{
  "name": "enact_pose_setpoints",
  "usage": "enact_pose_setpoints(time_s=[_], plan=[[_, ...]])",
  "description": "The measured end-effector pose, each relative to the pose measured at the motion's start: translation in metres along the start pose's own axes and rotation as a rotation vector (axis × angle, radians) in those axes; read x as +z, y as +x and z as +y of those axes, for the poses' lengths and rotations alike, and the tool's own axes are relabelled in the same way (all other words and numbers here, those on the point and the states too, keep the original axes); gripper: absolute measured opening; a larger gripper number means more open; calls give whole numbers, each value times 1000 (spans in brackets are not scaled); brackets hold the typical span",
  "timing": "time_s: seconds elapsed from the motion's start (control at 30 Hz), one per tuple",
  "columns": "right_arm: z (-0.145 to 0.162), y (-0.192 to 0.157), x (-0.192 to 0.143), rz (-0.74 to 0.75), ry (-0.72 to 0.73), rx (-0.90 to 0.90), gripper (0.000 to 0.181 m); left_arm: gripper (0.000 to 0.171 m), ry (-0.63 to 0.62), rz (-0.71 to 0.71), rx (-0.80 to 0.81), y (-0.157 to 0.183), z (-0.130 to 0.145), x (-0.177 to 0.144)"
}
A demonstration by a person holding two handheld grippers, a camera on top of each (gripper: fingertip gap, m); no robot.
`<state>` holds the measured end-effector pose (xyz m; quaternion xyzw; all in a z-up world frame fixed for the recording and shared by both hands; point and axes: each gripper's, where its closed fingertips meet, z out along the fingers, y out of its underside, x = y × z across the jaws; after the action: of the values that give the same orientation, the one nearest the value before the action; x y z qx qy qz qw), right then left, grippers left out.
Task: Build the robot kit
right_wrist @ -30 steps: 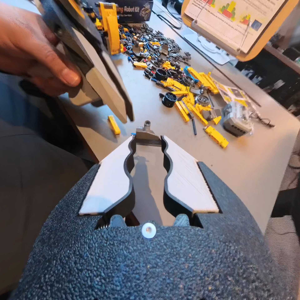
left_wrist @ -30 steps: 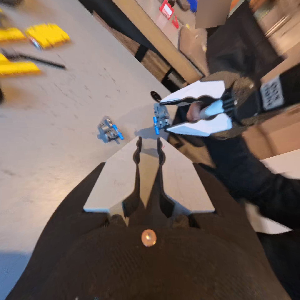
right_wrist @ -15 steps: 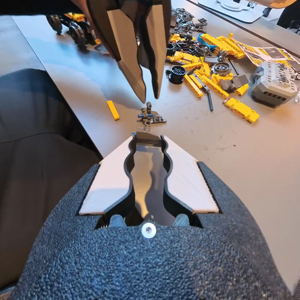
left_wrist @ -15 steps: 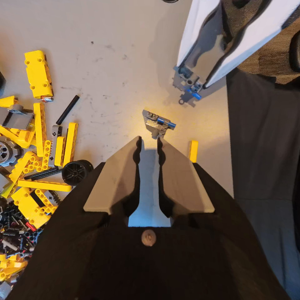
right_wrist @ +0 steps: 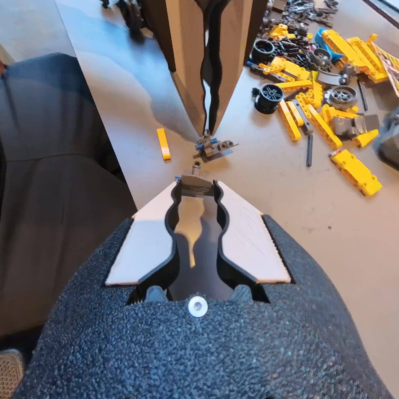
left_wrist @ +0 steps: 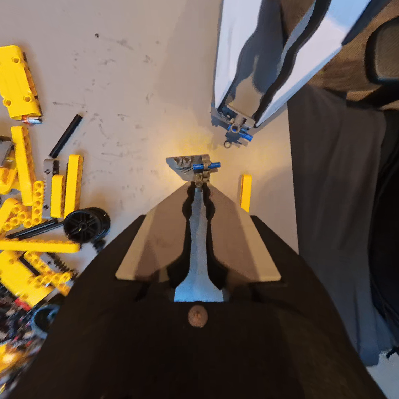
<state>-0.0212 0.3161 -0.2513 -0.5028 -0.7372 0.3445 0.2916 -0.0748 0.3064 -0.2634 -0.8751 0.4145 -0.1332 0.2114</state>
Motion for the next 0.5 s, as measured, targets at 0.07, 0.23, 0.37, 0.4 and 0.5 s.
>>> enact_pose_setpoints(time_s=[0.07,0.23,0.37,0.4,0.5], plan=[[-5,-2,5,-35,-15,-42,30,6,-56,-43,34,-2,9,-15],[-11,0,22,-107,-42,-89,30,6,-172,-93,49,0,36,-46],[-4,4,29,-117,-74,-88,33,6,-229,-109,33,1,53,-50],[-3,5,29,-111,-74,-83,35,6,-239,-111,35,2,56,-50],[-3,4,24,-100,-66,-90,45,6,-247,-110,45,2,57,-48]])
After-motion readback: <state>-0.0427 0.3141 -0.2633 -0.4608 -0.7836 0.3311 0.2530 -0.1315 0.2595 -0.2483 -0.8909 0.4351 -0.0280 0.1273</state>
